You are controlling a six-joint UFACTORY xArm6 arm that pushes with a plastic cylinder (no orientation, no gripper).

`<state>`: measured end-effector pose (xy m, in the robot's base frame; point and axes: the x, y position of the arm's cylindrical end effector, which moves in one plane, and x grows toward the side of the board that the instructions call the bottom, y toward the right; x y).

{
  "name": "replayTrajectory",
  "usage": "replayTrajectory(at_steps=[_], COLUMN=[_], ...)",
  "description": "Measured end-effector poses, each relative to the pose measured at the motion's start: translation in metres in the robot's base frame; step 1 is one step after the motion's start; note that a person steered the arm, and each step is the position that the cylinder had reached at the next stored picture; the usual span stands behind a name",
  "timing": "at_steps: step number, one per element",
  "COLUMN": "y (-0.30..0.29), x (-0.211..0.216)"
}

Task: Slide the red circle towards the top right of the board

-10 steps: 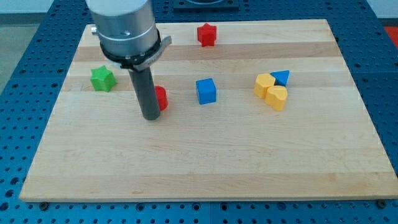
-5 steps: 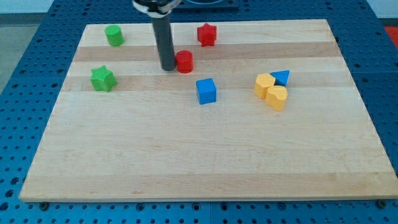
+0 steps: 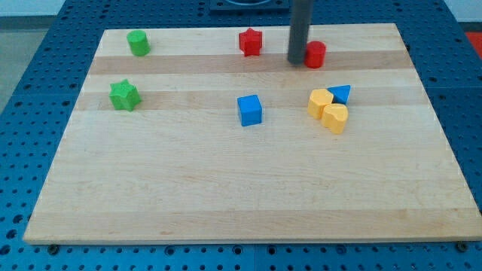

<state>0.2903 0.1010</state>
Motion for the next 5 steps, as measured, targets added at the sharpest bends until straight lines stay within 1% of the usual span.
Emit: replayTrajectory(at_steps=[2, 5], y=[0.066, 0.12], x=[0.0, 0.012])
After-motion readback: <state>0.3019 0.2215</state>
